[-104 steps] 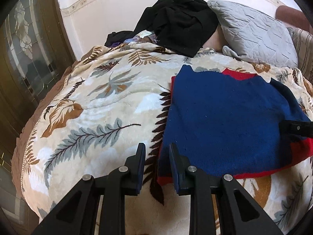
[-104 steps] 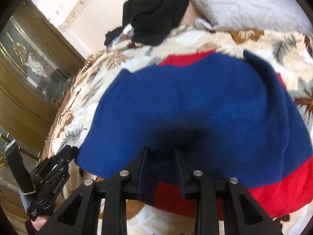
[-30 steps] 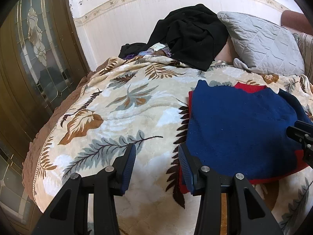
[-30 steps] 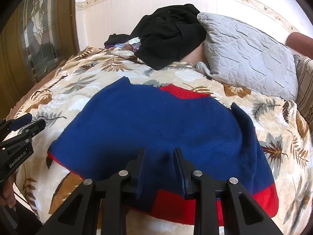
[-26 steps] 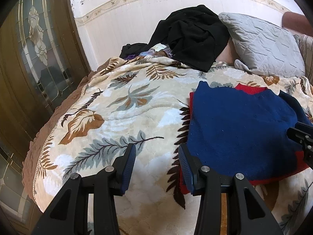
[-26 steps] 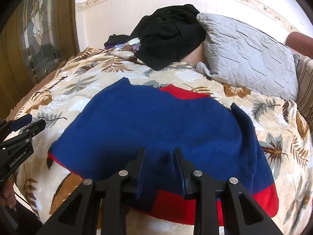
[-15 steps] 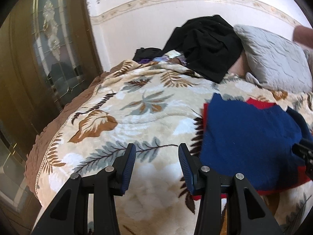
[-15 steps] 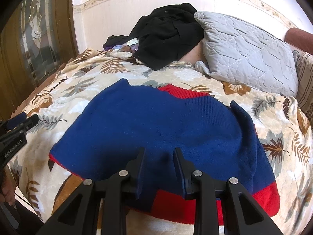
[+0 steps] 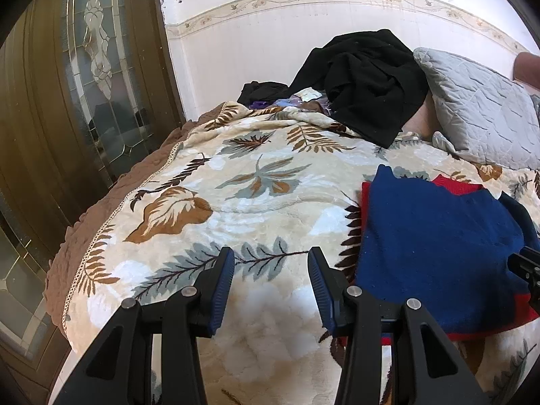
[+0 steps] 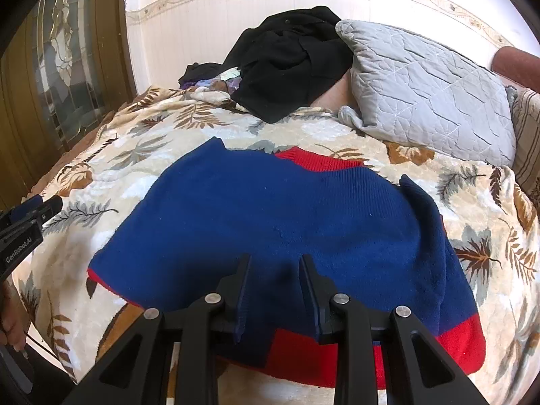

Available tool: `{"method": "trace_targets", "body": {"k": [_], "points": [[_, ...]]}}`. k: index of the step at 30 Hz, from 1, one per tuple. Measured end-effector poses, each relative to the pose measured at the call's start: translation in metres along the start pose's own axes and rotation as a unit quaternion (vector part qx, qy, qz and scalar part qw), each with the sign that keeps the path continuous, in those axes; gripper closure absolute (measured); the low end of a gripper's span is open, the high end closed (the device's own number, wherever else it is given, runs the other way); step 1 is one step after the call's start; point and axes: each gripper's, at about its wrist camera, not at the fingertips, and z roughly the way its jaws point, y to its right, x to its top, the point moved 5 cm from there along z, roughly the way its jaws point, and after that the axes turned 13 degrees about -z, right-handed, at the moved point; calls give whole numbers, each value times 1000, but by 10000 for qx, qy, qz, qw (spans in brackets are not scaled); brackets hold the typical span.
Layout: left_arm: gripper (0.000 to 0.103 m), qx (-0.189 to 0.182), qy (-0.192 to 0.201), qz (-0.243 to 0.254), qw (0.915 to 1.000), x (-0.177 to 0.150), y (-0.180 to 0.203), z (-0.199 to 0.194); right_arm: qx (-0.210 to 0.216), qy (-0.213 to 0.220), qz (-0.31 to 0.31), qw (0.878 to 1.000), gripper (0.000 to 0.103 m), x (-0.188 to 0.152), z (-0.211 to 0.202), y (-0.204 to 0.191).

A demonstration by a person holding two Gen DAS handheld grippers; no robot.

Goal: Fold small clothes

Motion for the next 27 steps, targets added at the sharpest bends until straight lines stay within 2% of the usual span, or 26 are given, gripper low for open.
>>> {"method": "trace_targets", "body": {"k": [13, 27], "points": [[57, 383, 286, -417, 9980, 14, -29, -4, 22, 21, 58, 10000, 71, 0, 0, 3], [57, 773, 401, -1018, 9910, 25, -78, -4, 77, 39, 72, 9999, 71, 3, 2, -4]]}}
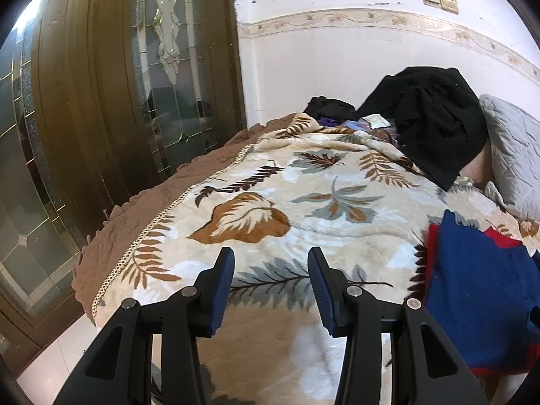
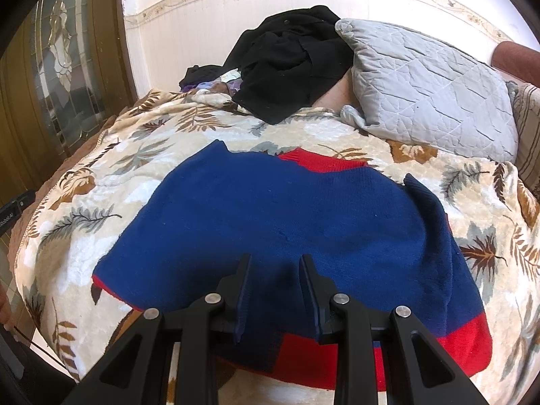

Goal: Fold small clothes

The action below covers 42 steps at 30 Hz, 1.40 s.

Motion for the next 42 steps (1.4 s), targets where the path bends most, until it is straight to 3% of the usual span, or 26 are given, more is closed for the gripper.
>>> {"method": "trace_targets", "body": {"k": [12, 20, 42], "points": [[57, 41, 9, -111, 9999, 4, -14, 1, 105, 58, -97, 9999, 71, 7, 3, -16], [57, 257, 79, -292, 9992, 11, -32, 3, 141, 40, -79, 9999, 71, 7, 5, -16], [57, 1380, 206, -622, 9883, 23, -119, 13, 309, 32, -96, 9995, 71, 11, 16, -31]]}}
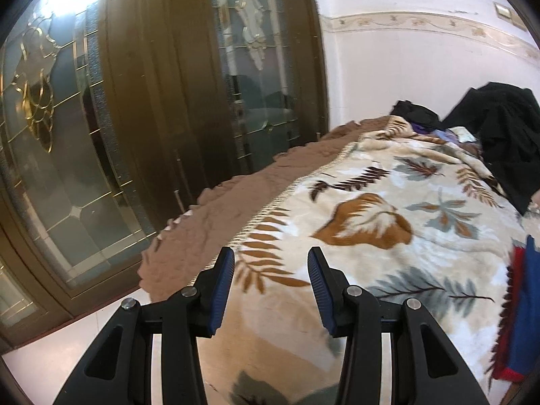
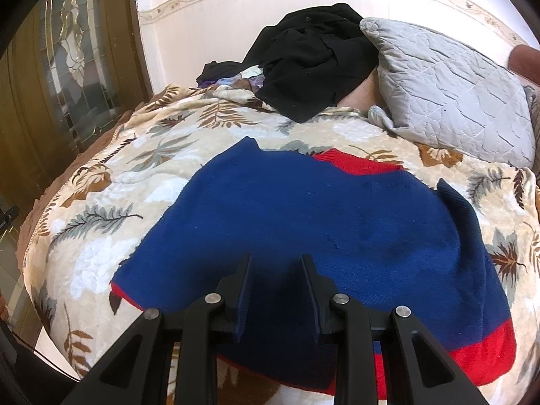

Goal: Fold small clothes

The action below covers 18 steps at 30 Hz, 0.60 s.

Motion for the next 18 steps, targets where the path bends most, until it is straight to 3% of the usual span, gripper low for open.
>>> {"method": "trace_targets", "body": {"k": [7, 13, 18], "points": [[57, 256, 68, -214, 9994, 9, -30, 7, 266, 106, 134, 9995, 71, 3, 0, -4], [57, 441, 124, -494, 9977, 23, -55, 6, 655, 593, -90, 9961, 71, 11, -16, -23], [40, 829, 725, -823, 9905, 56, -83, -32, 861, 912, -545, 9906, 71, 16, -31, -51]]}}
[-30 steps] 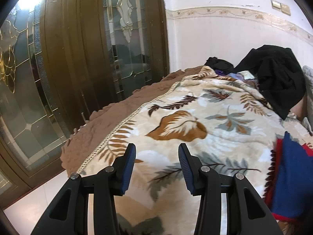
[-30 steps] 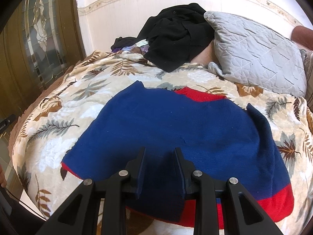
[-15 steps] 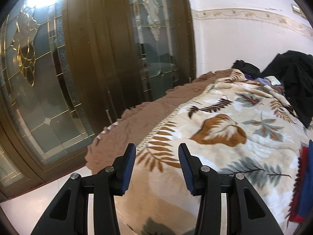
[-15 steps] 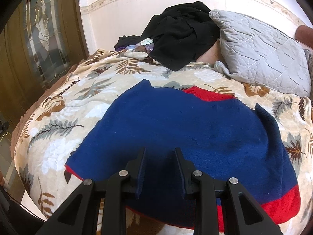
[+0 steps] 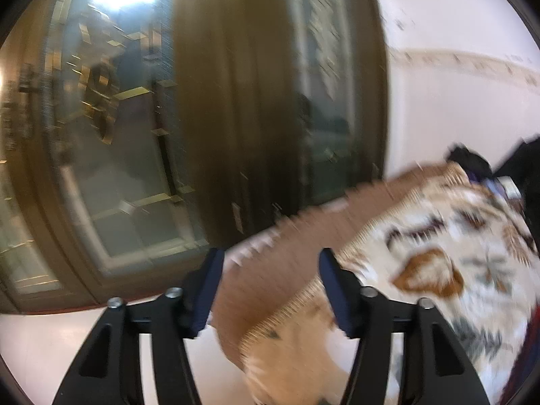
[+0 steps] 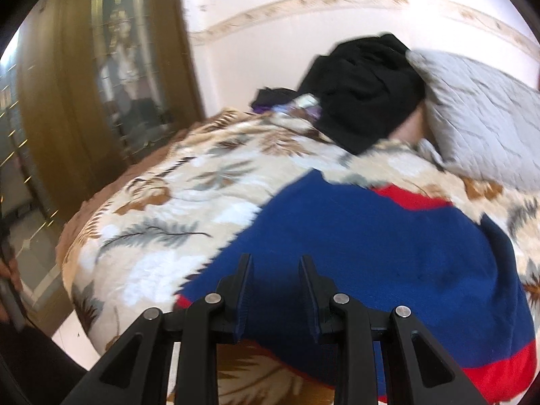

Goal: Fold small clothes

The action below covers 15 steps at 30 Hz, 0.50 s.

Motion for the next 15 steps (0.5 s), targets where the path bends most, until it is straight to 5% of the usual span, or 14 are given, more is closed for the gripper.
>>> {"method": "trace_targets", "body": {"k": [5, 15], "points": [[35, 181, 802, -82, 9966, 43, -20, -52, 128, 35, -147, 9998, 71, 2, -7, -11], [30, -310, 1239, 150, 9917, 79, -7, -129, 173, 487, 255, 9983, 71, 15, -43, 8]]}}
